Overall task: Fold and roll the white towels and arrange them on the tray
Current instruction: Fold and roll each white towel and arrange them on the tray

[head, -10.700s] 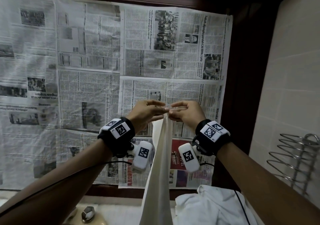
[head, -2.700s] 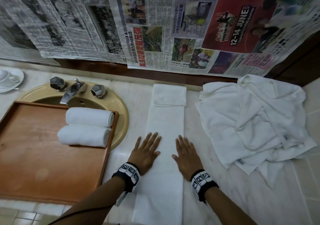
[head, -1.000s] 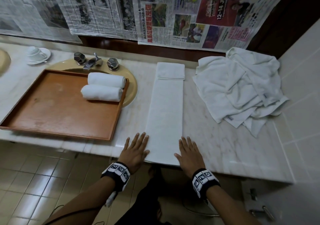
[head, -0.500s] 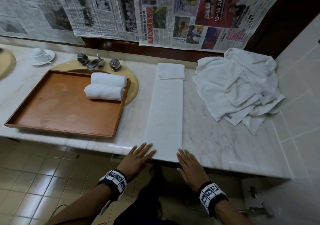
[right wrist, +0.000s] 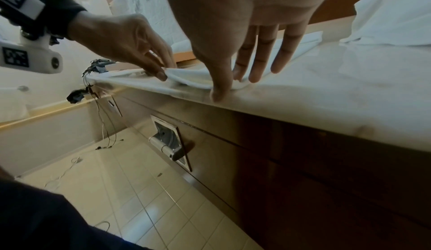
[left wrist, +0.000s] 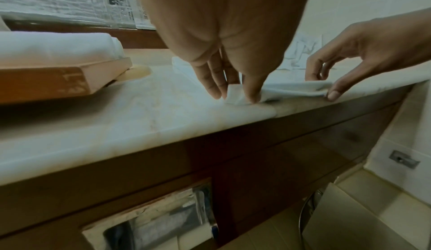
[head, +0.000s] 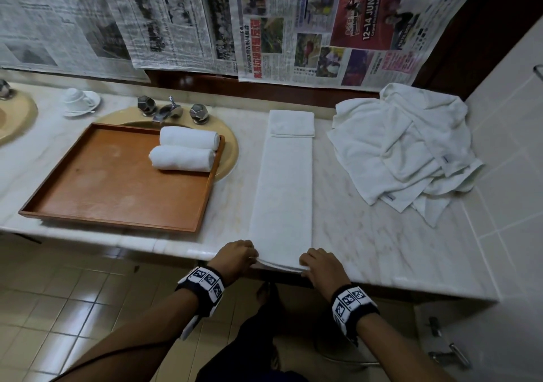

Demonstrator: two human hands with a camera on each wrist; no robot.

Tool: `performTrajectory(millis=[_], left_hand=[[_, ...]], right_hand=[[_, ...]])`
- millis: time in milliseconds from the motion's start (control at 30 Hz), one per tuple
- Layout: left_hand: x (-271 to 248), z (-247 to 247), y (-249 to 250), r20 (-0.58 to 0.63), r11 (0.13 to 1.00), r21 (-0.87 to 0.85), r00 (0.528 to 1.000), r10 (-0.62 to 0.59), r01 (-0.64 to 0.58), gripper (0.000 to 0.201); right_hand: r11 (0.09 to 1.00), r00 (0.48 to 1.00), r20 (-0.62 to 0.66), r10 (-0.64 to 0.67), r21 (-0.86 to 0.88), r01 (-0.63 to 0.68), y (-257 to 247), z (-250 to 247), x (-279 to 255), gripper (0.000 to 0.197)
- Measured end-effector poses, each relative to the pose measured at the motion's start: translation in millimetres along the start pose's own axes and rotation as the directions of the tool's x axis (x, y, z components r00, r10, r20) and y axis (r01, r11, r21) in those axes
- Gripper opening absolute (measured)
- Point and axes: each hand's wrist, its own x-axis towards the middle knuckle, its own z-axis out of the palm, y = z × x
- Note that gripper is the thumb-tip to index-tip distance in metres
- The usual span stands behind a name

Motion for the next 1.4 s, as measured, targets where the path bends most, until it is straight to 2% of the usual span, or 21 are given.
performTrajectory(millis=[67,100,133,233,333,433,500,600,667,767,933,1067,1200,1300,1333,1400], left_hand=[[0.7,-0.1,-1.2,0.008,1.0,-0.023,1.0,-0.021,0.021,0.02],[1.8,0.1,-1.3,0.007,0.998,-0.049,0.999,-0.043,0.044,0.021],[3.0,0.2,-1.0,-0.002,0.994,-0.083,0.997,-0.072,0.072,0.021],[8.3,0.3,0.4,-0.016,0.972,-0.183,0.988,-0.154,0.149,0.022],[11.6,-0.8,2.6,0.016,0.947,-0.222,0.972,-0.234,0.232,0.02],[15.1,-2.5,4.6,0.023,0.921,-0.263,0.956,-0.293,0.288,0.014],[17.7,-5.7,7.5,0.005,0.89,-0.318,0.939,-0.343,0.327,0.016],[19.9,-5.8,8.4,-0.051,0.902,-0.278,0.933,-0.356,0.329,0.025],[18.4,-4.2,9.2,-0.097,0.954,-0.165,0.959,-0.266,0.248,0.018],[12.2,1.3,7.7,-0.088,0.995,0.006,0.991,-0.103,0.104,0.013],[0.9,4.9,-2.9,-0.05,0.99,0.138,0.998,0.047,-0.04,0.018],[8.0,0.0,-0.6,-0.084,0.966,0.256,0.995,0.053,-0.03,0.016],[8.1,2.4,3.9,-0.148,0.967,0.254,0.986,0.072,-0.032,0.008],[9.4,7.3,5.2,-0.135,0.978,0.21,0.99,0.05,-0.02,0.009],[9.2,9.5,4.6,-0.115,0.987,0.161,0.993,0.039,-0.02,0.013],[7.9,12.4,1.4,-0.062,1.0,0.025,0.998,0.003,-0.001,0.036]], right_hand=[[1.0,0.999,-0.037,-0.006,0.026,0.006,1.9,-4.2,0.8,0.03],[0.998,0.998,-0.062,0.012,0.064,-0.008,3.7,-7.0,0.9,0.016],[0.995,0.998,-0.05,0.043,0.093,-0.038,5.7,-9.0,1.6,0.011],[0.957,0.987,0.012,0.161,0.242,-0.159,7.4,-14.7,2.2,0.02],[0.867,0.953,0.036,0.302,0.405,-0.29,7.0,-15.1,3.5,0.006],[0.795,0.908,0.066,0.413,0.46,-0.396,2.5,-16.9,4.2,0.012],[0.793,0.896,0.067,0.44,0.438,-0.422,-1.9,-16.6,5.8,0.01],[0.857,0.91,0.004,0.414,0.336,-0.391,-8.2,-15.9,5.3,0.011],[0.893,0.925,-0.06,0.376,0.29,-0.344,-9.7,-14.7,4.2,0.012],[0.959,0.963,-0.115,0.245,0.176,-0.223,-8.8,-8.9,1.9,0.016],[0.995,0.995,0.018,0.099,-0.005,-0.099,-5.1,-11.6,0.4,0.037],[0.998,0.998,0.038,0.058,-0.038,-0.057,3.1,-16.1,12.4,0.047],[0.992,1.0,-0.015,-0.024,-0.123,0.022,5.4,-20.3,13.6,0.033],[0.988,0.997,-0.066,-0.037,-0.154,0.026,6.2,-18.7,7.7,0.023],[0.987,0.996,-0.08,-0.036,-0.156,0.023,7.3,-16.9,6.6,0.018],[0.989,0.997,-0.073,-0.025,-0.15,0.014,8.2,-14.7,4.8,0.015]])
